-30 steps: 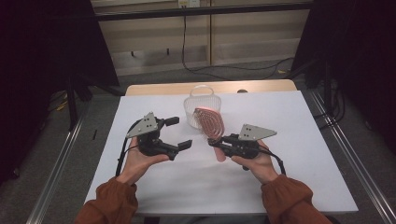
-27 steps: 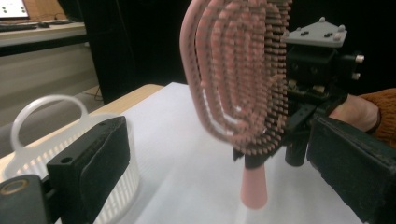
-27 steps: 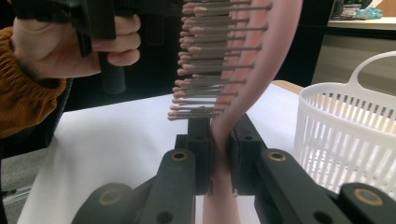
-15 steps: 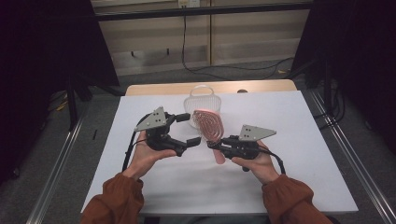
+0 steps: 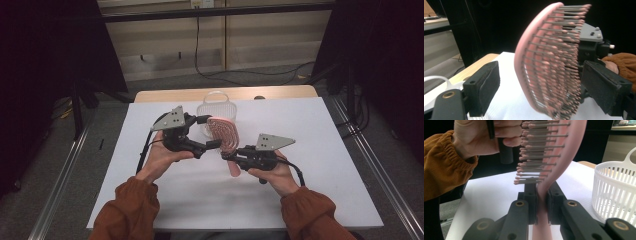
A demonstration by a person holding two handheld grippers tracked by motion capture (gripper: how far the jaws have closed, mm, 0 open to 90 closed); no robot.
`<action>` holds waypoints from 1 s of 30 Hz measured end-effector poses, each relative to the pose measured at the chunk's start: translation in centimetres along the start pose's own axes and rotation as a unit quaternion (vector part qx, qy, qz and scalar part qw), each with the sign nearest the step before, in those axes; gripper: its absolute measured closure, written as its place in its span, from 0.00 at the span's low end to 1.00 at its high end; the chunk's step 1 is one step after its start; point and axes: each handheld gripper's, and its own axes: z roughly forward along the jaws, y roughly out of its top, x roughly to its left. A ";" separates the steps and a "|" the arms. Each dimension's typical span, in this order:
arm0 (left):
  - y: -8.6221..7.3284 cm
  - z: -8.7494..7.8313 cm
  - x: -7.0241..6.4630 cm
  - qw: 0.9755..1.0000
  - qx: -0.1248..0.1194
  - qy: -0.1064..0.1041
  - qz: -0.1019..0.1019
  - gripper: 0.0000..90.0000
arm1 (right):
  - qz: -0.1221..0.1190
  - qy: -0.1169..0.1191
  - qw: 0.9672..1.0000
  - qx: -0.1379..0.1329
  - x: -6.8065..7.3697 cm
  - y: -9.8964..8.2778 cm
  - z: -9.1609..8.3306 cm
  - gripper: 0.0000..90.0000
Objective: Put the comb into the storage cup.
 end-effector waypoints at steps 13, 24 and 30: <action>0.5 0.8 0.6 1.000 -0.001 -0.028 0.006 0.26 | 0.000 0.004 1.000 -0.002 0.1 0.0 0.1 0.91; 0.3 1.0 0.4 0.998 0.003 -0.060 0.013 0.29 | 0.000 0.017 1.000 0.000 0.2 -0.2 0.5 0.91; 0.2 1.6 0.1 0.998 0.006 -0.067 0.013 0.33 | -0.002 0.021 1.000 0.004 0.3 -0.2 0.5 0.91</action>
